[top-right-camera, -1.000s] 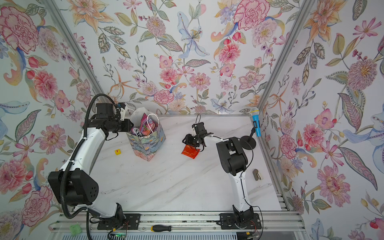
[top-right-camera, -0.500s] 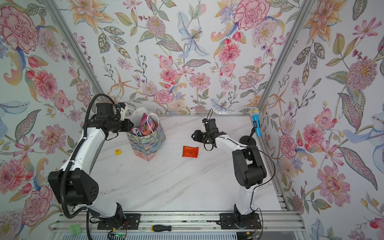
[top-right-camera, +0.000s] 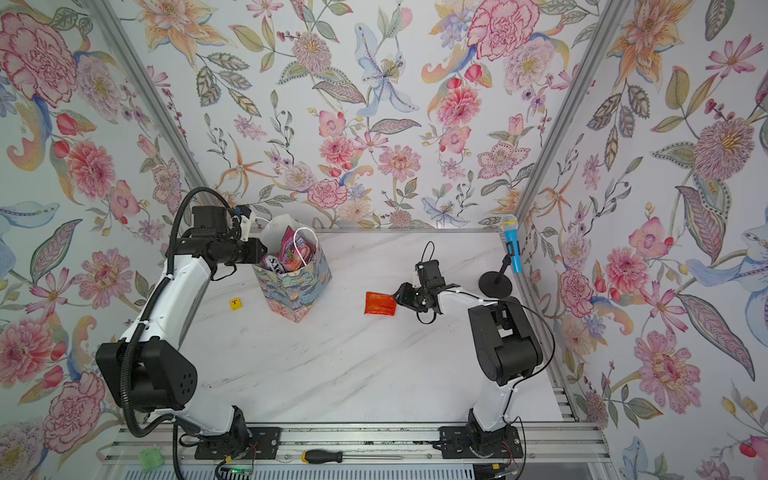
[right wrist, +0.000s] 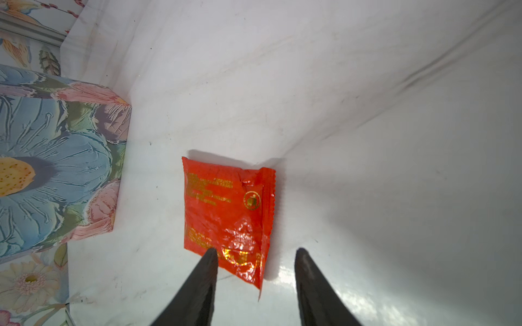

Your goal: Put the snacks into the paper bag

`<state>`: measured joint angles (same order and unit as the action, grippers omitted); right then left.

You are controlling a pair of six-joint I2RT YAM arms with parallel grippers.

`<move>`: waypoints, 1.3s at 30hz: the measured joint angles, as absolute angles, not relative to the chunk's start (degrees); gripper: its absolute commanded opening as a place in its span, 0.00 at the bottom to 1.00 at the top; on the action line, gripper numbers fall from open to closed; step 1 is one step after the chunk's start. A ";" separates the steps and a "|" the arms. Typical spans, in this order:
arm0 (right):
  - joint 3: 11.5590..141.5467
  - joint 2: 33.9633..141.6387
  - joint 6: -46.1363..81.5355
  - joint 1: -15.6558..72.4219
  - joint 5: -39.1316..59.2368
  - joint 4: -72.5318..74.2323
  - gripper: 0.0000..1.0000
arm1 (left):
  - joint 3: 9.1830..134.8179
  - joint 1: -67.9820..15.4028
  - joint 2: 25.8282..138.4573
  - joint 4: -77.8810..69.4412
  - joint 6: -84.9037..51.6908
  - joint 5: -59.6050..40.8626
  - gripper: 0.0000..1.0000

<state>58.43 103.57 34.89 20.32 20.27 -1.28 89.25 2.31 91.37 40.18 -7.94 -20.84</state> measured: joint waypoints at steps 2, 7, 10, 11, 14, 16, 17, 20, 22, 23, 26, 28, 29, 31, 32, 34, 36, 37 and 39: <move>58.02 104.57 35.86 20.47 21.02 0.38 0.45 | 89.25 2.31 91.37 40.18 -7.94 -20.84 0.22; 57.23 107.39 37.89 21.10 22.57 3.16 0.44 | 89.25 2.31 91.37 40.18 -7.94 -20.84 0.22; 57.23 107.83 38.65 21.50 22.76 4.23 0.42 | 89.25 2.31 91.37 40.18 -7.94 -20.84 0.22; 57.23 108.16 38.89 21.61 23.03 4.93 0.41 | 89.25 2.31 91.37 40.18 -7.94 -20.84 0.22; 57.25 109.14 39.92 21.69 23.79 6.98 0.32 | 89.25 2.31 91.37 40.18 -7.94 -20.84 0.22; 57.25 109.84 40.77 21.67 24.25 8.19 0.24 | 89.25 2.31 91.37 40.18 -7.94 -20.84 0.22; 57.25 110.13 41.08 21.67 24.32 8.71 0.18 | 89.25 2.31 91.37 40.18 -7.94 -20.84 0.22; 56.38 110.65 42.24 21.52 25.04 10.39 0.04 | 89.25 2.31 91.37 40.18 -7.94 -20.84 0.22; 55.35 110.65 43.35 21.26 25.56 11.75 0.00 | 89.25 2.31 91.37 40.18 -7.94 -20.84 0.22; 55.02 110.61 43.66 21.08 25.82 12.32 0.00 | 89.25 2.31 91.37 40.18 -7.94 -20.86 0.22; 54.61 109.80 43.90 20.67 26.15 12.73 0.00 | 89.25 2.31 91.37 40.18 -7.94 -20.84 0.22; 54.61 108.47 43.90 20.53 26.13 12.71 0.00 | 89.25 2.31 91.37 40.18 -7.94 -20.84 0.22; 54.63 107.33 43.83 20.53 26.13 12.58 0.00 | 89.25 2.31 91.37 40.18 -7.94 -20.84 0.22; 54.72 104.55 43.77 20.56 26.09 11.77 0.00 | 89.25 2.31 91.37 40.18 -7.94 -20.84 0.22; 55.05 102.89 43.62 20.71 25.98 11.03 0.00 | 89.25 2.31 91.37 40.18 -7.94 -20.84 0.22; 56.64 99.94 42.89 21.23 25.28 9.19 0.00 | 89.25 2.31 91.37 40.18 -7.94 -20.84 0.22; 59.16 97.67 42.00 22.06 24.25 7.33 0.00 | 89.25 2.31 91.37 40.18 -7.94 -20.84 0.22; 60.80 96.40 41.25 22.74 23.42 6.28 0.00 | 89.25 2.31 91.37 40.18 -7.94 -20.84 0.22; 63.81 94.50 40.05 24.01 22.20 4.43 0.00 | 89.25 2.31 91.37 40.18 -7.94 -20.84 0.22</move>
<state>63.81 94.50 40.05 24.01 22.20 4.43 89.25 2.31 91.37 40.18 -7.94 -20.84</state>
